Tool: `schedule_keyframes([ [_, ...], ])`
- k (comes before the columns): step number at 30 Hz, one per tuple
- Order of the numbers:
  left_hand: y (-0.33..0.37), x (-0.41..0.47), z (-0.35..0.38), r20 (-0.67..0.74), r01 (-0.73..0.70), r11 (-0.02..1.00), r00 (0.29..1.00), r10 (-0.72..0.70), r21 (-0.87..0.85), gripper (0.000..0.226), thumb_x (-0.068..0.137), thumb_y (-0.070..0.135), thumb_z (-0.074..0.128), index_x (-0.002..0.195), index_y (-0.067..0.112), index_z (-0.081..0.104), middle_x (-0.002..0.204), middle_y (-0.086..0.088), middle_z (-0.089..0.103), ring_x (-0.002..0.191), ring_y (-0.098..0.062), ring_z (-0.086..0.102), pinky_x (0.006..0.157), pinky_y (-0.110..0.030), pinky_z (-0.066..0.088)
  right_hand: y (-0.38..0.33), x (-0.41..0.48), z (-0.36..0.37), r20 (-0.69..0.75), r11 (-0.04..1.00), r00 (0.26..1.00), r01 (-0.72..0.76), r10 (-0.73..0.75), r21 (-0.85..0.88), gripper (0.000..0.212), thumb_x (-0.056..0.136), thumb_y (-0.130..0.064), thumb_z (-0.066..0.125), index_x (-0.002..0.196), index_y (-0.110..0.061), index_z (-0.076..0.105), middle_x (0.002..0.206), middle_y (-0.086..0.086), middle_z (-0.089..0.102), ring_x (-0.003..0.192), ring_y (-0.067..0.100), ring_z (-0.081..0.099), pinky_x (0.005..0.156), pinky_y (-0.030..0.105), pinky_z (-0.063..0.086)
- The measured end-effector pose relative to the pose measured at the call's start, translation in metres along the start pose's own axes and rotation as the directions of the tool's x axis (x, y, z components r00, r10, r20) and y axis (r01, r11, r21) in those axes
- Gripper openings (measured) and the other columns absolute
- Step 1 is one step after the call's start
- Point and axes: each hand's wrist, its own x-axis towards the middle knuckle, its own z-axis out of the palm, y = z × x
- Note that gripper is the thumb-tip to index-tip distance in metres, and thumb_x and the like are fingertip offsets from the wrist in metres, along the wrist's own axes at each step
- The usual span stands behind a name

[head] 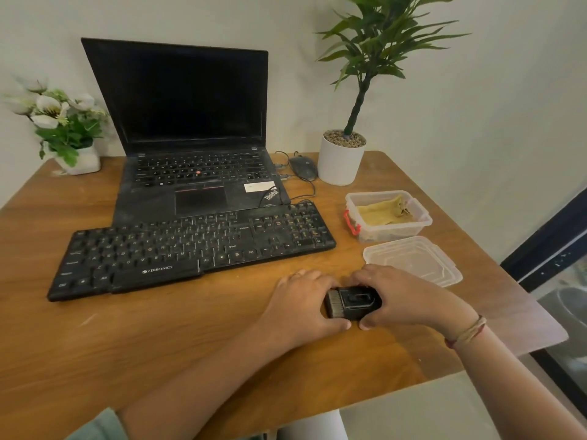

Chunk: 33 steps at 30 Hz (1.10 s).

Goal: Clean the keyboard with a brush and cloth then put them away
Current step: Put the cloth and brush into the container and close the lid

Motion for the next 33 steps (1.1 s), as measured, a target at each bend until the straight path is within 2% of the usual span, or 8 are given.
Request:
schedule_keyframes([
  [6,0.000,0.004,-0.009,-0.061,-0.003,0.996,0.998,-0.002,-0.086,0.057,0.071,0.064,0.061,0.117,0.030,0.054,0.107,0.012,0.056,0.099,-0.009,0.048,0.090,-0.034,0.042,0.000,-0.001,-0.011,-0.044,1.000,0.999,0.031,-0.031,-0.005,0.047,0.069,-0.049,0.072,0.108,-0.028,0.056,0.096,-0.010,0.056,0.087,0.006,0.051,0.077,0.024,0.047],
  [10,-0.001,0.009,-0.020,-0.107,0.009,0.992,0.994,-0.023,-0.130,0.054,0.069,0.063,0.063,0.113,0.032,0.055,0.098,0.014,0.056,0.091,-0.007,0.051,0.084,-0.034,0.047,-0.002,-0.001,-0.026,-0.116,0.999,0.992,0.043,-0.040,0.021,0.046,0.072,-0.047,0.072,0.110,-0.028,0.057,0.098,-0.010,0.058,0.087,0.003,0.050,0.075,0.021,0.045],
  [15,-0.006,0.013,-0.036,-0.178,0.026,0.990,0.983,-0.051,-0.139,0.057,0.072,0.062,0.063,0.120,0.032,0.053,0.105,0.014,0.056,0.099,-0.007,0.052,0.093,-0.037,0.041,-0.001,0.002,-0.036,-0.210,0.979,0.977,0.089,-0.049,0.183,0.045,0.073,-0.039,0.076,0.114,-0.034,0.056,0.102,-0.015,0.059,0.094,-0.003,0.051,0.077,0.011,0.041],
  [19,-0.009,0.012,-0.039,-0.207,0.037,0.994,0.977,-0.058,-0.103,0.060,0.072,0.064,0.061,0.123,0.033,0.052,0.109,0.014,0.056,0.107,-0.008,0.050,0.097,-0.039,0.035,0.005,0.004,-0.040,-0.171,0.944,0.985,0.089,-0.035,0.317,0.045,0.074,-0.046,0.074,0.115,-0.039,0.058,0.106,-0.020,0.060,0.099,-0.006,0.051,0.080,0.006,0.039],
  [22,-0.010,0.012,-0.037,-0.225,0.034,0.993,0.973,-0.058,-0.109,0.060,0.073,0.065,0.060,0.124,0.033,0.052,0.111,0.015,0.056,0.108,-0.008,0.049,0.098,-0.038,0.033,0.006,0.004,-0.042,-0.172,0.873,0.985,0.070,0.016,0.482,0.038,0.073,-0.049,0.069,0.109,-0.036,0.064,0.104,-0.017,0.064,0.097,-0.004,0.055,0.079,0.009,0.043],
  [26,-0.009,0.018,-0.036,-0.300,0.025,0.993,0.952,-0.060,-0.118,0.057,0.073,0.065,0.060,0.120,0.033,0.053,0.110,0.014,0.058,0.106,-0.009,0.050,0.095,-0.035,0.031,0.008,0.010,-0.038,-0.190,0.739,0.965,-0.004,0.179,0.674,0.023,0.081,-0.039,0.066,0.098,-0.024,0.068,0.093,-0.005,0.067,0.072,-0.005,0.060,0.058,0.010,0.046],
  [30,-0.004,0.033,-0.039,-0.354,0.017,0.996,0.934,-0.049,-0.092,0.058,0.072,0.067,0.060,0.119,0.033,0.055,0.113,0.012,0.059,0.108,-0.009,0.050,0.097,-0.035,0.030,0.014,0.018,-0.036,-0.176,0.619,0.922,-0.082,0.345,0.781,0.033,0.081,-0.040,0.068,0.100,-0.014,0.064,0.090,0.002,0.065,0.071,0.004,0.059,0.048,0.014,0.044],
  [33,0.003,0.049,-0.044,-0.385,-0.020,0.997,0.923,-0.010,-0.073,0.055,0.070,0.067,0.061,0.115,0.035,0.057,0.108,0.013,0.060,0.104,-0.009,0.051,0.096,-0.034,0.029,0.020,0.025,-0.045,-0.169,0.581,0.894,-0.117,0.414,0.805,0.039,0.079,-0.040,0.070,0.102,-0.010,0.061,0.085,0.000,0.064,0.071,0.006,0.059,0.048,0.015,0.044],
])
